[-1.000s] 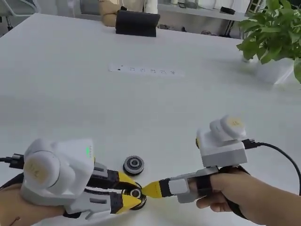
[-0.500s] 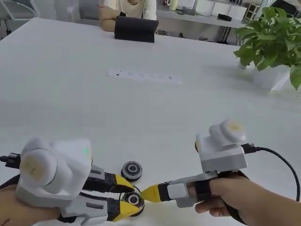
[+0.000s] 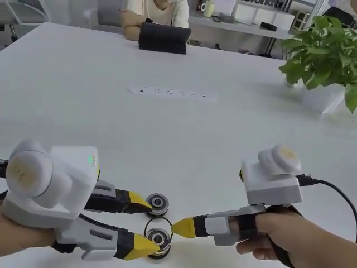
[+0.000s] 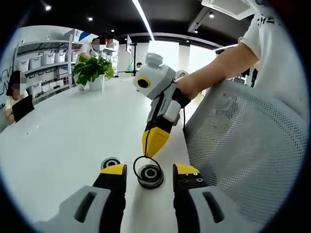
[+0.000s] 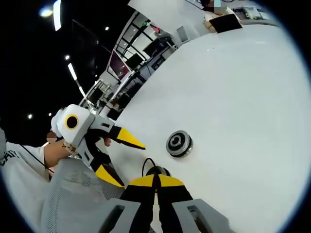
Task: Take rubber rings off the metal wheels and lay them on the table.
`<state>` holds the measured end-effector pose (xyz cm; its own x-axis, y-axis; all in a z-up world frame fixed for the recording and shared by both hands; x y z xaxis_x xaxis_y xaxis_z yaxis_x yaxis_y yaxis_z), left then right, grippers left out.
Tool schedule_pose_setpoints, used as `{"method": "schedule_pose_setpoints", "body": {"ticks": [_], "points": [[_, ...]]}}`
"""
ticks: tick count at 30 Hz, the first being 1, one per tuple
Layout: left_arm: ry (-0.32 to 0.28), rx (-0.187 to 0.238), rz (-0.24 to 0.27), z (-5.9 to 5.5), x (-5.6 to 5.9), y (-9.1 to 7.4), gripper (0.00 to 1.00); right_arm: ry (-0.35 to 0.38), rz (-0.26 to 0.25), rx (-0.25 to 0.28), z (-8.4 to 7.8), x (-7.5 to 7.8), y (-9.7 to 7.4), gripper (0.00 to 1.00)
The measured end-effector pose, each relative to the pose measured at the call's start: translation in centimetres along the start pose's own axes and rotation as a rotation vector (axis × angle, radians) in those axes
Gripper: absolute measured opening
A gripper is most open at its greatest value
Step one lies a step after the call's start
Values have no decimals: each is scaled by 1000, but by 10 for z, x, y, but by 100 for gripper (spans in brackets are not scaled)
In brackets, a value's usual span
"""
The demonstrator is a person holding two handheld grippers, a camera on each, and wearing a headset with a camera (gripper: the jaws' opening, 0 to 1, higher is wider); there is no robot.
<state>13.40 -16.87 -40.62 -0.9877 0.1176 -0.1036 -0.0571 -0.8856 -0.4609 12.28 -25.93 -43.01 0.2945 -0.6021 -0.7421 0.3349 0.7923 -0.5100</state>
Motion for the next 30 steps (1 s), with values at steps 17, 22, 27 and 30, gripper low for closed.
{"method": "schedule_pose_setpoints", "body": {"ticks": [17,22,27,30], "points": [[28,-5,53,11,11,-53,59,-8,32,33,7,-7,-5,0],[27,-13,98,8,9,-71,64,-6,50,69,14,-11,-9,0],[27,-20,131,5,10,-86,66,-1,61,105,21,-13,-14,0],[20,-23,151,3,9,-93,68,-5,61,128,25,-13,-18,0]]}}
Point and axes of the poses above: the centre of the closed fingertips' face, and the gripper's own axes: y roughly forward along the fingers, x roughly to its right, z roughly out of its top, the point moved 4 cm from there along -y, roughly backward along the fingers, and after that the axes turned 9 degrees about y, right-handed, at the moved point
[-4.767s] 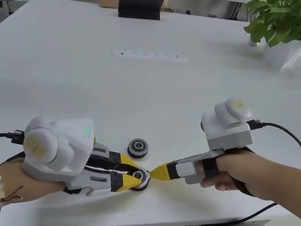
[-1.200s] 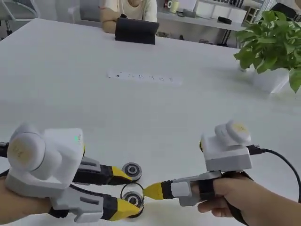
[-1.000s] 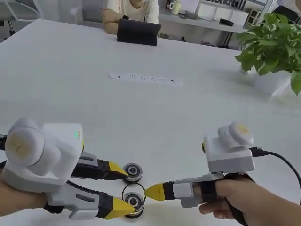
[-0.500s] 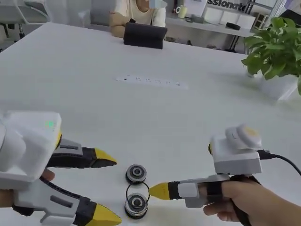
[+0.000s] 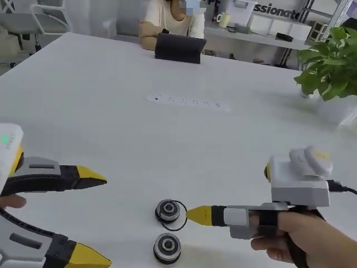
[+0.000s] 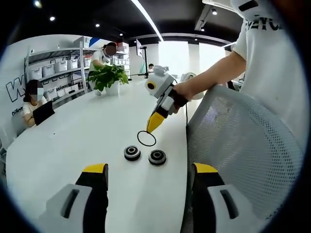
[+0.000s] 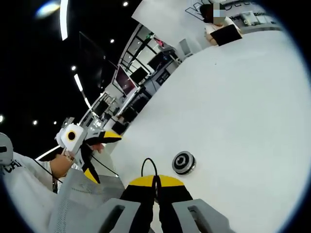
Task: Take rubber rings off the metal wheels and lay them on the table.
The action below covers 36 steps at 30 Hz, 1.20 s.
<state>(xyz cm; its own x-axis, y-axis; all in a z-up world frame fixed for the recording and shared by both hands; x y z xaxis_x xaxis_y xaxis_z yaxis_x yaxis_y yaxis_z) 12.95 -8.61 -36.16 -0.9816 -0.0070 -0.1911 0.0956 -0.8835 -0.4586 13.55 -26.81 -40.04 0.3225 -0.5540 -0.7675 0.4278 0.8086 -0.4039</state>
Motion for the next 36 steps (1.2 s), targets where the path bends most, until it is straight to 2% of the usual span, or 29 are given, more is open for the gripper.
{"method": "schedule_pose_setpoints", "body": {"ticks": [8,14,18,27,36], "points": [[-20,-20,45,-8,3,-18,70,6,7,62,12,0,-9,0],[-45,-42,46,-19,16,-25,70,17,15,102,20,-1,-14,0],[-92,-30,79,-23,17,-28,71,14,14,132,25,-1,-20,0],[-120,-24,105,-30,23,-31,71,26,48,226,40,-13,-37,0],[-139,-24,117,-38,26,-37,71,-1,56,229,35,-30,-42,0]]}}
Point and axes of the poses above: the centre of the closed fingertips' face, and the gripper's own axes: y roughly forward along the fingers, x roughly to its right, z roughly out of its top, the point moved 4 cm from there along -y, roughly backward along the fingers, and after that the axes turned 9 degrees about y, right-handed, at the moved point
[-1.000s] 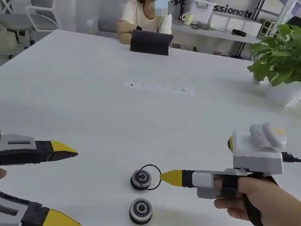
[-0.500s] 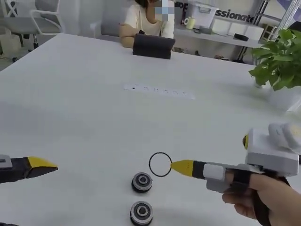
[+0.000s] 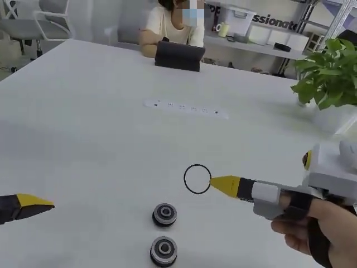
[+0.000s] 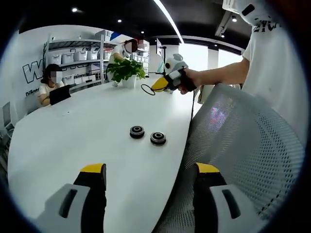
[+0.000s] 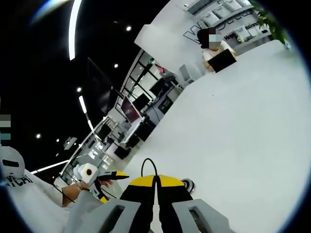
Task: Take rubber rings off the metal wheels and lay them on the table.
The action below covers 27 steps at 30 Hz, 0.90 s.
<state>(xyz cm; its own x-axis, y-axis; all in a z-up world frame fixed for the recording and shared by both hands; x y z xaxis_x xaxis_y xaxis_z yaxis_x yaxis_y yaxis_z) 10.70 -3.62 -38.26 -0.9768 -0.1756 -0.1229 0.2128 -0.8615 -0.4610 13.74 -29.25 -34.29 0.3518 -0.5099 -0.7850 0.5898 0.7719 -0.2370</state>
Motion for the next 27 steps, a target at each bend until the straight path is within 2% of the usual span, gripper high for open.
{"method": "schedule_pose_setpoints", "body": {"ticks": [4,9,16,23,27], "points": [[-5,3,5,-3,0,-2,71,0,29,15,0,-11,-1,0],[-9,2,6,-6,2,-3,71,-22,44,10,1,-23,0,0],[-13,6,16,-8,1,-6,71,-57,93,2,4,-44,6,0],[-16,6,31,-9,1,-9,71,-113,146,-26,7,-68,15,0],[-18,9,41,-9,0,-11,70,-167,159,-52,8,-79,22,0]]}}
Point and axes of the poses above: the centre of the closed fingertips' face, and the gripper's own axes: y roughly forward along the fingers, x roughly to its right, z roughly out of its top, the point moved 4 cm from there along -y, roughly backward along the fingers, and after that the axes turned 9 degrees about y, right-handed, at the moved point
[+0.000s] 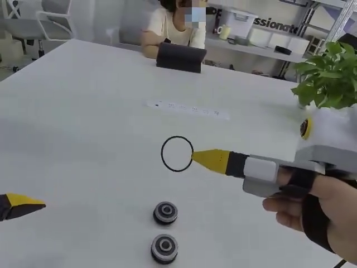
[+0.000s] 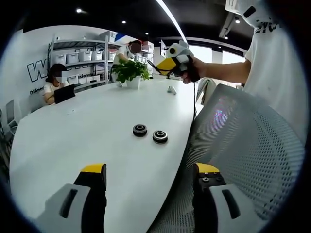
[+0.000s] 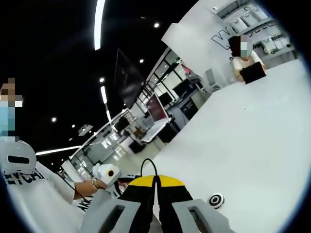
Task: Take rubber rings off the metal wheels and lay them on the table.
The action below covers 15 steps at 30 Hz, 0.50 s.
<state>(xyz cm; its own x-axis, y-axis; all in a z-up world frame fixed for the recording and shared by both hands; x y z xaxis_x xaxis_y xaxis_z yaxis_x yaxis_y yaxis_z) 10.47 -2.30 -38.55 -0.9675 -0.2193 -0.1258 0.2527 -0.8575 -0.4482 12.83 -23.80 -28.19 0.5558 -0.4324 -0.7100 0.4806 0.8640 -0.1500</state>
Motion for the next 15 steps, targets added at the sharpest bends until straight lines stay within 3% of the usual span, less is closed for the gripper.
{"method": "schedule_pose_setpoints", "body": {"ticks": [7,15], "points": [[-2,3,14,0,-2,-2,70,-68,18,-57,-1,-12,13,0],[2,6,24,2,-3,-2,70,-174,-21,-174,-7,-14,27,0]]}}
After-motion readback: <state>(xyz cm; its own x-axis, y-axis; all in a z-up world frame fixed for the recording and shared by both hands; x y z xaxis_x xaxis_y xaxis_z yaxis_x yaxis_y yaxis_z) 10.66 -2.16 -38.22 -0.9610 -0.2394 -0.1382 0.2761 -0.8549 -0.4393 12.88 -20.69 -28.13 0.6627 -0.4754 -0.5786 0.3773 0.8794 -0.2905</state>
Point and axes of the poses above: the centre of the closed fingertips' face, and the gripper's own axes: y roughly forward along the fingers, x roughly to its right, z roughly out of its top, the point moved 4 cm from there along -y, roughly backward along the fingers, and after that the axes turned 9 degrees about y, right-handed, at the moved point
